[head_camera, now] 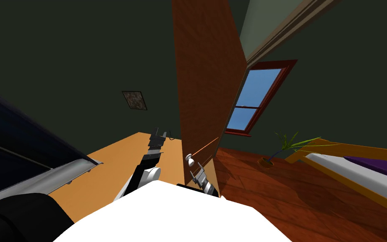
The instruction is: Push the door open
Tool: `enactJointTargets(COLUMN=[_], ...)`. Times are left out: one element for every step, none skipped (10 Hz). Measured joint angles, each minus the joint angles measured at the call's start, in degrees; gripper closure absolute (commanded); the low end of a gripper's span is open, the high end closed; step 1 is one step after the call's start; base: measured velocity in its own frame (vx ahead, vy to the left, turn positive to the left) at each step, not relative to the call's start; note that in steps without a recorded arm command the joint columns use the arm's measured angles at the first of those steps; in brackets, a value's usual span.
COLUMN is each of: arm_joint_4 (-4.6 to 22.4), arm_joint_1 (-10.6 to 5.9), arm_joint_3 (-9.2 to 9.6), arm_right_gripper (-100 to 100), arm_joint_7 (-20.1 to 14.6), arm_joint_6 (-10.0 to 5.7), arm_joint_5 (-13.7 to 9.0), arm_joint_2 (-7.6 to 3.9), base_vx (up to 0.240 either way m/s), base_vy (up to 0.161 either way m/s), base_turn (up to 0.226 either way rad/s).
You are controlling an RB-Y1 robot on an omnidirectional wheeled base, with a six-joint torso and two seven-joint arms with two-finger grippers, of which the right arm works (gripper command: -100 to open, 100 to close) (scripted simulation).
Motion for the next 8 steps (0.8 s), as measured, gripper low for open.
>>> enactJointTargets(arm_joint_4=[0.0,0.0,0.0,0.0,0.0,0.0,0.2,0.0], arm_joint_1=[0.01,0.02,0.04,0.05,0.06,0.06,0.58,1.4], arm_joint_3=[0.01,0.02,0.02,0.02,0.02,0.02,-0.28,-0.59], arm_right_gripper=[100,100,100,100,100,-100,-100,-100], arm_joint_7=[0.0,0.0,0.0,0.0,0.0,0.0,0.7,1.8], arm_joint_6=[-0.04,-0.06,-0.07,-0.07,-0.07,-0.07,0.04,0.43], arm_joint_5=[0.0,0.0,0.0,0.0,0.0,0.0,0.0,-0.1], arm_joint_2=[-0.02,-0.04,-0.06,-0.07,-0.08,-0.08,0.87,1.74], base_vx=[-0.026,-0.026,-0.018,-0.009,0.0,-0.054,-0.095,-0.104], base_vy=[-0.033,-0.031,-0.019,-0.007,0.0,-0.028,-0.033,-0.038], base_turn=[0.003,0.002,0.0,0.0,0.0,-0.206,-0.184,-0.133])
